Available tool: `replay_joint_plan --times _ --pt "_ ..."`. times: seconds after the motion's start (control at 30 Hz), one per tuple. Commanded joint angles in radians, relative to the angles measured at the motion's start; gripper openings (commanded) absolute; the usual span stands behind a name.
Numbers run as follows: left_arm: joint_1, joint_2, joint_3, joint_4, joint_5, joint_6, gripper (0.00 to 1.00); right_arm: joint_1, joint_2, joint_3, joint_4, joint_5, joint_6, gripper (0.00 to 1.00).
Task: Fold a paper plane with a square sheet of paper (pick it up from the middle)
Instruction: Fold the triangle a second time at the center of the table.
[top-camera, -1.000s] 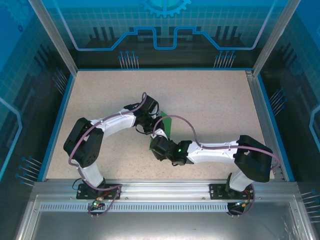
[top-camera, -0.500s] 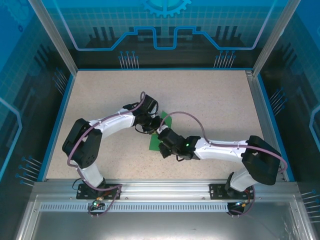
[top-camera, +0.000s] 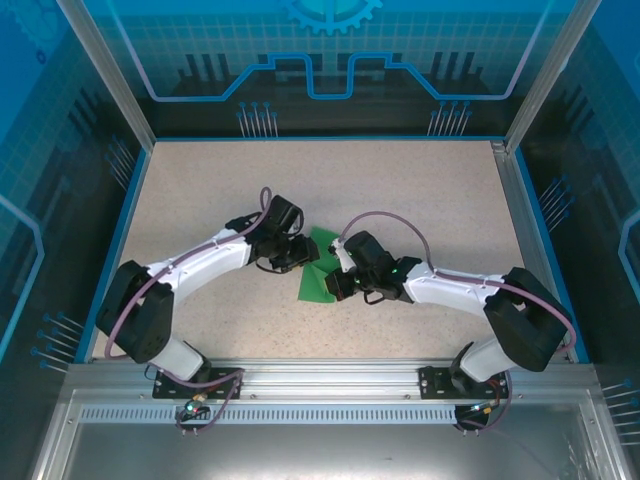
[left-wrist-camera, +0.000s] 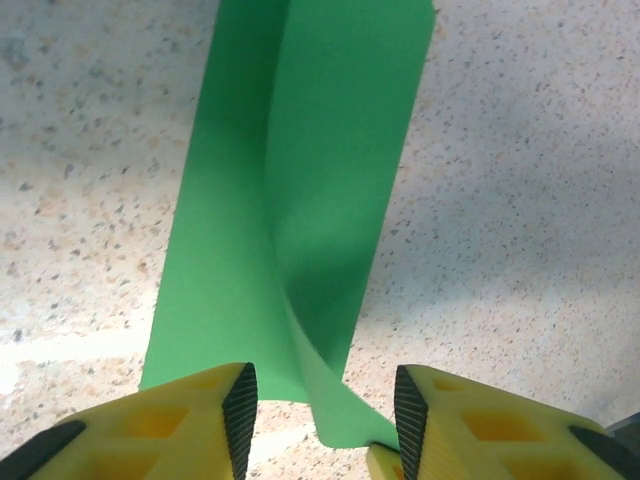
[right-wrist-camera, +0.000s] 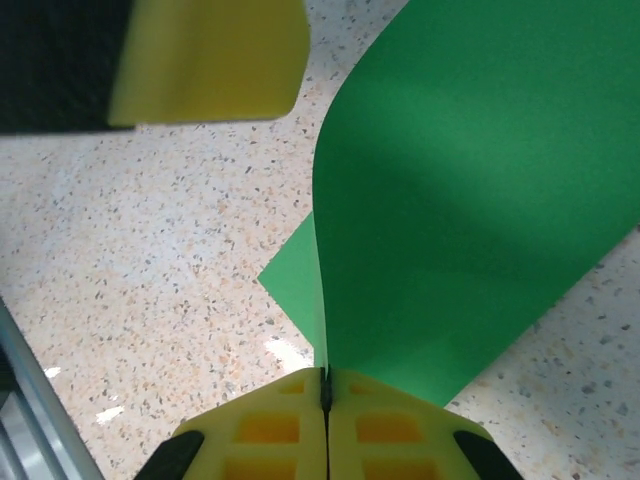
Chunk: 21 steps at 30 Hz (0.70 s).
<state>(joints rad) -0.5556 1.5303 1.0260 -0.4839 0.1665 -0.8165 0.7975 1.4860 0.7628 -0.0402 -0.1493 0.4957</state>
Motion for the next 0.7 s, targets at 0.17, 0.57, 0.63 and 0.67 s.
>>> replay_joint_plan --times 0.17,0.57,0.63,0.67 --pt "-0.019 -0.044 -0.176 0.12 0.03 -0.087 0.17 -0.048 0.051 0.067 -0.131 -0.061 -0.06 0.06" --pt "-0.066 0.057 -0.194 0.18 0.011 -0.115 0.15 -0.094 0.117 0.111 -0.191 -0.086 -0.058 0.06" --pt "-0.069 0.072 -0.19 0.179 0.008 -0.114 0.14 -0.095 0.127 0.111 -0.194 -0.091 -0.054 0.06" --pt "-0.07 0.078 -0.191 0.179 0.007 -0.114 0.14 -0.098 0.132 0.141 -0.198 -0.096 -0.054 0.05"
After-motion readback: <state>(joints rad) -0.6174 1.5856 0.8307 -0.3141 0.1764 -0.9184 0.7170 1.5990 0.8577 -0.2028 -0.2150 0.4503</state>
